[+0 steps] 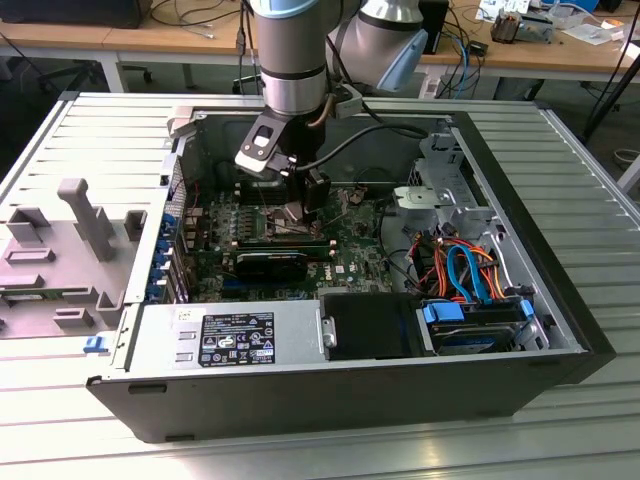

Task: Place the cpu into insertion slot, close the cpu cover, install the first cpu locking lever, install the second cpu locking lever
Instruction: 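Place the cpu into insertion slot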

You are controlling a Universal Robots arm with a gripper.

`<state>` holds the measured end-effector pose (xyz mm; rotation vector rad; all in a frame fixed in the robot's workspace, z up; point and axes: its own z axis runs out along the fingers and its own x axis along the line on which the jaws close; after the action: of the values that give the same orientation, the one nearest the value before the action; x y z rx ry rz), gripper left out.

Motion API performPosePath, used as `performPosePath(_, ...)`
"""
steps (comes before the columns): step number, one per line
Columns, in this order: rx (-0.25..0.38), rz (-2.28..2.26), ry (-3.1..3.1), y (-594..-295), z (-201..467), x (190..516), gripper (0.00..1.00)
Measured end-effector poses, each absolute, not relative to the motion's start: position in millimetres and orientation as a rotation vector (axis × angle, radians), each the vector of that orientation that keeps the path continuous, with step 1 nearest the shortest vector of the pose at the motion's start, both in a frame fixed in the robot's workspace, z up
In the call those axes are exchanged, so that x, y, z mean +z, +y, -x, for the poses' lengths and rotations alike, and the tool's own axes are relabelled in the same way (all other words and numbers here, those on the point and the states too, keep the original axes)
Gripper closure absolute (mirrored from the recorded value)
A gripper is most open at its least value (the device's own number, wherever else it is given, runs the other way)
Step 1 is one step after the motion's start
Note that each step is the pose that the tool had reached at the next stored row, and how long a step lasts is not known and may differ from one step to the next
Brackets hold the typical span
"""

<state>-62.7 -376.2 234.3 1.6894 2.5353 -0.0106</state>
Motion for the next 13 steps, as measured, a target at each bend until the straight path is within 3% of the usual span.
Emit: performPosePath(13,-0.016,-1.711,2.519,-376.2,62.7,234.3,0.46)
